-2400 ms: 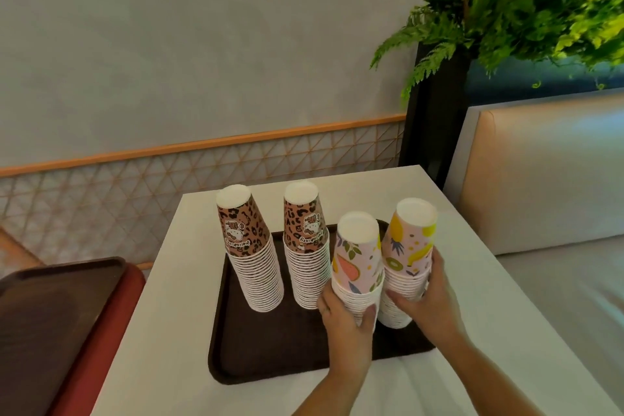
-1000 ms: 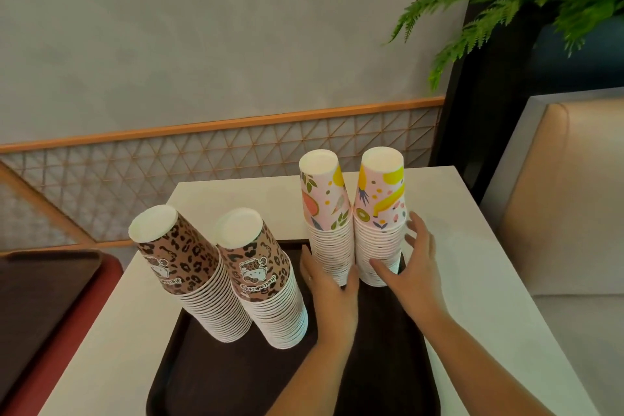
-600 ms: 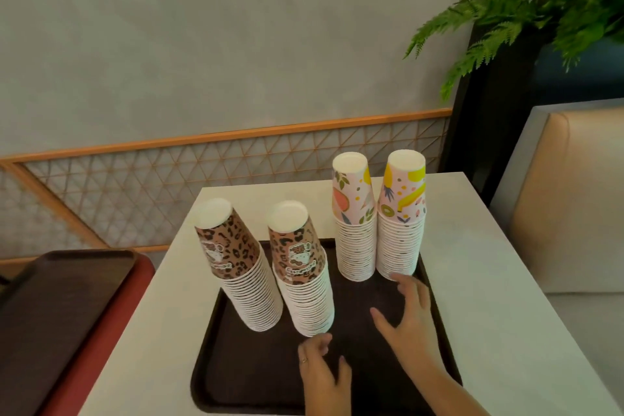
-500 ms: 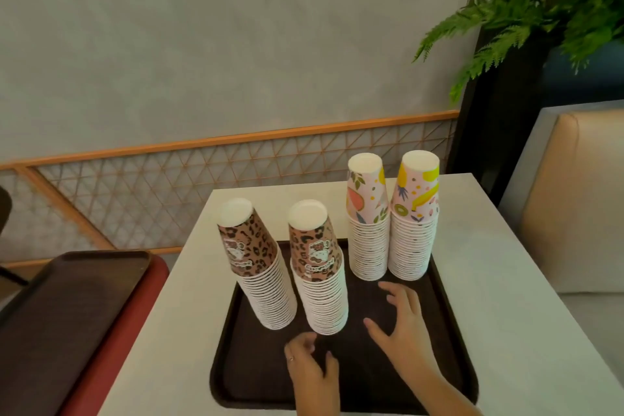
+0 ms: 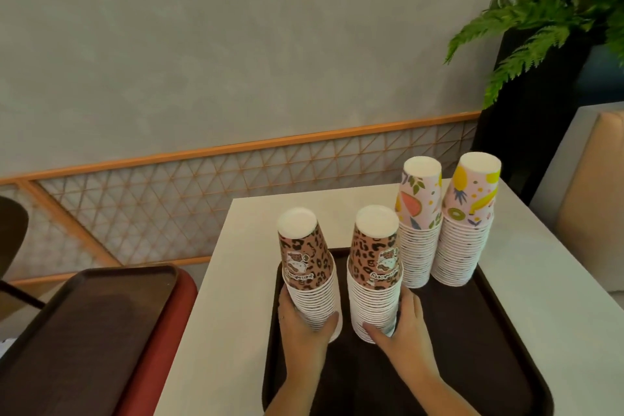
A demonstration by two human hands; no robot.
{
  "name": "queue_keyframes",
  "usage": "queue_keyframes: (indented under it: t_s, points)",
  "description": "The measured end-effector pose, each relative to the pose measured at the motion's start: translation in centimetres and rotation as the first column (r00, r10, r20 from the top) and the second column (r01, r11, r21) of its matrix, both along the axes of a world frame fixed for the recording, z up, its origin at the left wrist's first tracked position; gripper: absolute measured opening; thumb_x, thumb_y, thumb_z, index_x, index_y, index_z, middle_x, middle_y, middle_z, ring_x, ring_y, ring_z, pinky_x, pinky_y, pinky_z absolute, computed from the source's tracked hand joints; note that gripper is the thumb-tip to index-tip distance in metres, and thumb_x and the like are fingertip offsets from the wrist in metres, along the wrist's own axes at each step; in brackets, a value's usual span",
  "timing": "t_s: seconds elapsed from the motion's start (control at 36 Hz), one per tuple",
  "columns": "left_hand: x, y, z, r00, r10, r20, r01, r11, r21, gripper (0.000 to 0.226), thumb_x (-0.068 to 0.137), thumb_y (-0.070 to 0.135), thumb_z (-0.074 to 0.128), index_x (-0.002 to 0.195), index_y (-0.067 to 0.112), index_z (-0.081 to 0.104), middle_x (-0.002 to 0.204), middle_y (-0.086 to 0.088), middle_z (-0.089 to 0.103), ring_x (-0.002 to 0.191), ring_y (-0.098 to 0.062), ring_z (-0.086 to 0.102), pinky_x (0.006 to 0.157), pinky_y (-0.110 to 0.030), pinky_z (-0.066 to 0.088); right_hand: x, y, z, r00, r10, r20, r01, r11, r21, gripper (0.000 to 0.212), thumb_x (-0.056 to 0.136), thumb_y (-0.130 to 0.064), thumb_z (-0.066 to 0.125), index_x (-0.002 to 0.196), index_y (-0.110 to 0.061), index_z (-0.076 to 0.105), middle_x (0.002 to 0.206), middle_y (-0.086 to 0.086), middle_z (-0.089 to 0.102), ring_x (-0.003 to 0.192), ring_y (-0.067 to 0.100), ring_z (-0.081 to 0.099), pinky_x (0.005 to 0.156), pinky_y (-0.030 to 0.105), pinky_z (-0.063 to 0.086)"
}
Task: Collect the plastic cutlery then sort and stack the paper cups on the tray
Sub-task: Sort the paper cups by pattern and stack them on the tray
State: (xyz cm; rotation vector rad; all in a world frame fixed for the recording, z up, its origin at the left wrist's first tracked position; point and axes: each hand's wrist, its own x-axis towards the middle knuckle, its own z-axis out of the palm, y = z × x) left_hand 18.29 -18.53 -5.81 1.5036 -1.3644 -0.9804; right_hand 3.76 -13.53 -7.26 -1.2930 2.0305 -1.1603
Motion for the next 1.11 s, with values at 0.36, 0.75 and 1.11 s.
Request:
queue_keyframes:
  t_s: [0.36, 0.75, 1.11]
  points:
    - [0.3, -7.1, 0.6, 0.998, -0.055, 0.030, 0.057, 0.998, -0.039, 0.085, 0.059, 0.009, 0.086, 0.131, 0.013, 0.041, 0.130, -0.006, 0.054, 0.121, -0.026, 0.052, 0.097, -0.036, 0.045, 0.3, -6.0, -0.3, 1.000, -0.030, 0.009, 0.030, 0.999, -0.028, 0.090, 0.071, -0.022, 0.078, 0.143, -0.017, 0.024, 0.143, 0.001, 0.038, 0.132, 0.019, 0.038, 0.103, 0.035, 0.039]
    - [-0.3, -10.5, 0.5, 0.996, -0.087, 0.021, 0.087, 0.996, -0.014, 0.081, 0.062, 0.011, 0.085, 0.131, 0.014, 0.041, 0.130, -0.005, 0.055, 0.119, -0.025, 0.053, 0.094, -0.034, 0.046, -0.3, -9.0, -0.6, 0.998, -0.035, -0.045, 0.034, 0.999, -0.020, 0.083, 0.077, -0.020, 0.073, 0.144, -0.015, 0.026, 0.142, 0.008, 0.037, 0.132, 0.023, 0.037, 0.106, 0.037, 0.035]
    - [-1.0, -9.5, -0.3, 0.997, 0.036, 0.069, -0.035, 0.999, -0.015, 0.102, 0.057, 0.016, 0.089, 0.139, 0.013, 0.028, 0.141, -0.009, 0.036, 0.126, -0.026, 0.043, 0.091, -0.027, 0.041, -0.4, -7.2, -0.8, 0.994, -0.106, -0.022, 0.103, 0.988, -0.116, 0.066, 0.082, -0.023, 0.068, 0.138, -0.023, 0.034, 0.136, -0.006, 0.045, 0.123, 0.009, 0.047, 0.101, 0.035, 0.044]
